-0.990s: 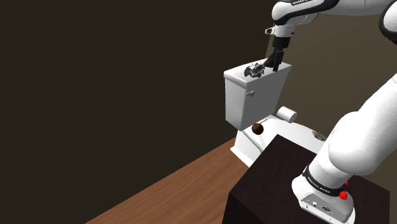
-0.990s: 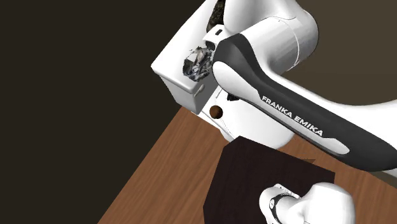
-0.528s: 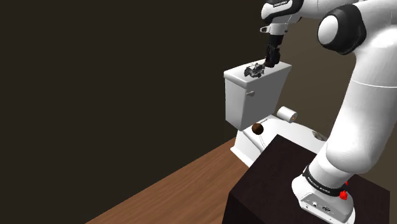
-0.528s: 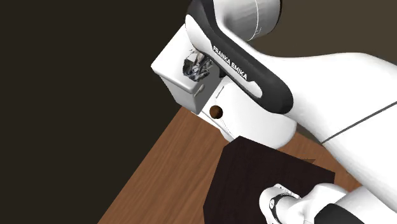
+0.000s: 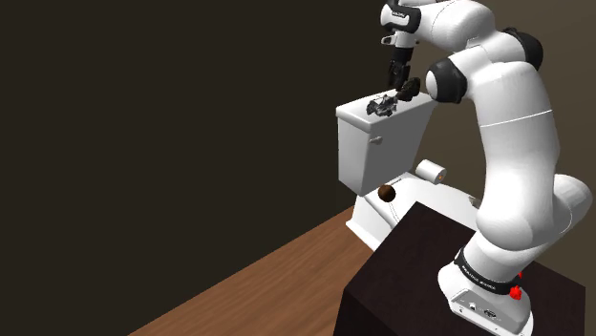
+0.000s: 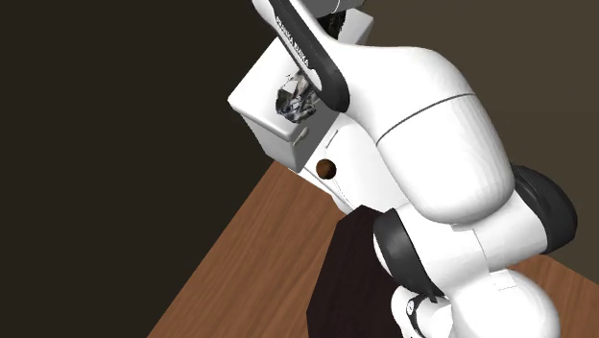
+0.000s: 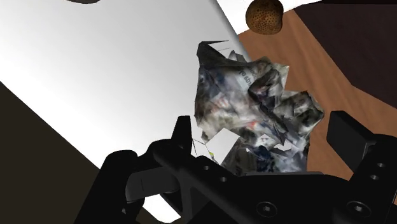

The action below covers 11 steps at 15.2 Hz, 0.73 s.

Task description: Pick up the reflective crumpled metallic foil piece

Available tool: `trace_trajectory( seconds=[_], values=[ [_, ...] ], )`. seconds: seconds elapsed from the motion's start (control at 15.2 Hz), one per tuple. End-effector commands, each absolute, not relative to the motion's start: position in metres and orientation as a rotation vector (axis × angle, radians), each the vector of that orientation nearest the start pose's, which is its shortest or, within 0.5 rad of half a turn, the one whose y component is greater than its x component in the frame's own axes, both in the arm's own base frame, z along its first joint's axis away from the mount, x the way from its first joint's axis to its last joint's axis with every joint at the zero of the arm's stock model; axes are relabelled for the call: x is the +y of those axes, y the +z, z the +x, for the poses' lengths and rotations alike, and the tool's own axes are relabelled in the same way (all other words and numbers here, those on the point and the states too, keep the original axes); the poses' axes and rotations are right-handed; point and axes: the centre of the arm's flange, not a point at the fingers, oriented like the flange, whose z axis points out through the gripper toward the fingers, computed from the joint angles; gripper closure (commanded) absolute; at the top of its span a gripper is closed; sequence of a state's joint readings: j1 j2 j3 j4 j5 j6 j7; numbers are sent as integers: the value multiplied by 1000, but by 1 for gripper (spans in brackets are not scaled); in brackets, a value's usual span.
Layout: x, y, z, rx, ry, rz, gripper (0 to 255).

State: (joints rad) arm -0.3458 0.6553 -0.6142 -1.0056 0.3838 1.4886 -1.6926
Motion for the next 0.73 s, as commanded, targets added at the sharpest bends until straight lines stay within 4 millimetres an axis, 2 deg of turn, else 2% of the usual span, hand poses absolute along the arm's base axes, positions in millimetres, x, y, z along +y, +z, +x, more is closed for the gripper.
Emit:
trace_trajectory(
  seconds=[0.0,0.4,0.53,0.59,0.66],
  values=[
    [-462,502,552,-1278,-7,-2776,0],
    [-462,470,552,-1278,-7,-2776,0],
    [-462,467,552,-1278,-7,-2776,0],
    [-462,467,553,-1278,-7,-2776,255],
    [-462,467,552,-1278,-7,-2776,255]
  ],
)
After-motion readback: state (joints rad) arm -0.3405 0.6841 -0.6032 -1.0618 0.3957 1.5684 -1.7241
